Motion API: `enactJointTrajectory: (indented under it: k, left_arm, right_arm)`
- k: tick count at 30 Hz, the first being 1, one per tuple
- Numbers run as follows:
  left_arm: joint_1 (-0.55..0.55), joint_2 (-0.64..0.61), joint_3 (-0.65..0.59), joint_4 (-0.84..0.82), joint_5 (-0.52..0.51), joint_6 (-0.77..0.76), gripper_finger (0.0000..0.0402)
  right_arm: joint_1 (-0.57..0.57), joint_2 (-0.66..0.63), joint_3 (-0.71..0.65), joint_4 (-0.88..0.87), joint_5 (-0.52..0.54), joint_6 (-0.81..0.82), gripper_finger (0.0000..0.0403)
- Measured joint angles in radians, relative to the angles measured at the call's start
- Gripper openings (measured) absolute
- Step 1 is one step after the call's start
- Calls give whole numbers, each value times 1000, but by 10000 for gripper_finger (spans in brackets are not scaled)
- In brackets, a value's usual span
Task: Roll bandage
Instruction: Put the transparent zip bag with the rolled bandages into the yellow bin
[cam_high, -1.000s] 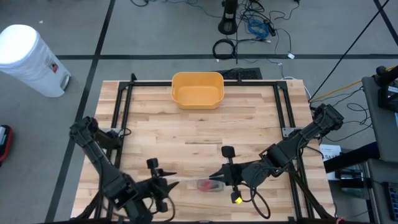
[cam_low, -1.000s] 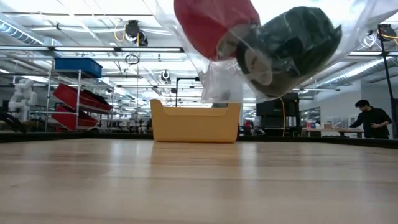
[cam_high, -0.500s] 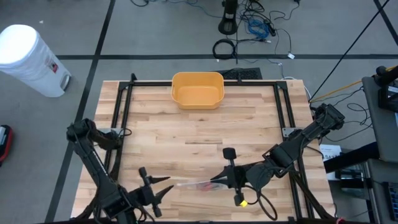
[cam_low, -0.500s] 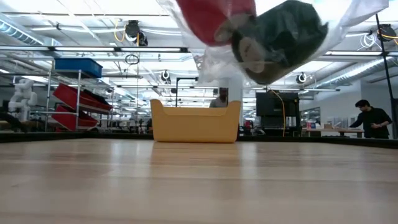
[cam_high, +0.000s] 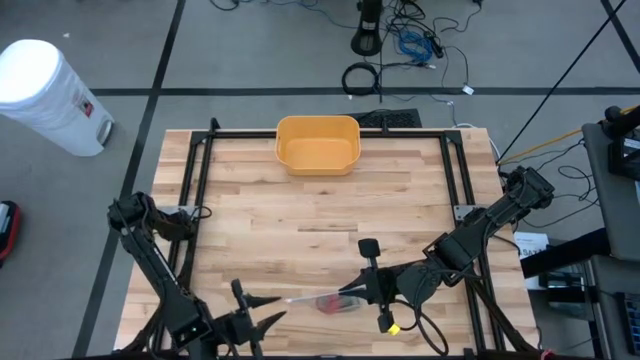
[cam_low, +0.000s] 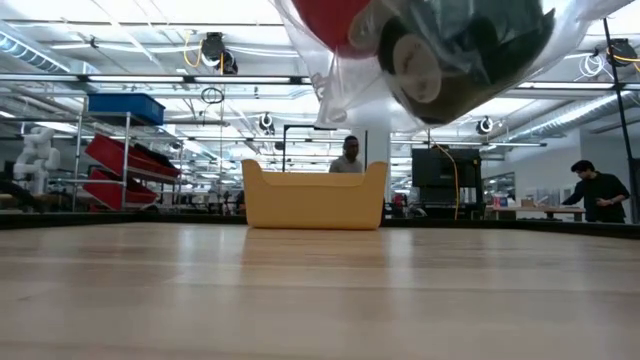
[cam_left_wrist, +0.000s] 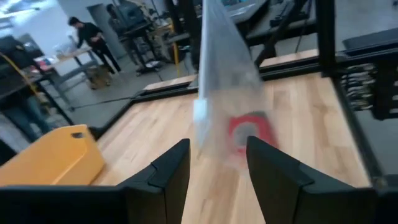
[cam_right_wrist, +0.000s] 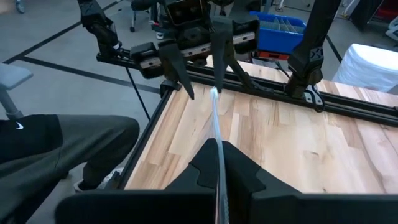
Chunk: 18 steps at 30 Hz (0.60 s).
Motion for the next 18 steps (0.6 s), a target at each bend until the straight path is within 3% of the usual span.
enactJointTrajectory:
  k: [10, 18]
  left_arm:
    - [59, 0, 0, 83, 96, 67, 164]
    - [67, 0, 0, 118, 91, 115, 159]
  right_arm:
    - [0, 0, 0, 4, -1, -8, 0]
    - [0, 0, 0, 3, -2, -11, 0]
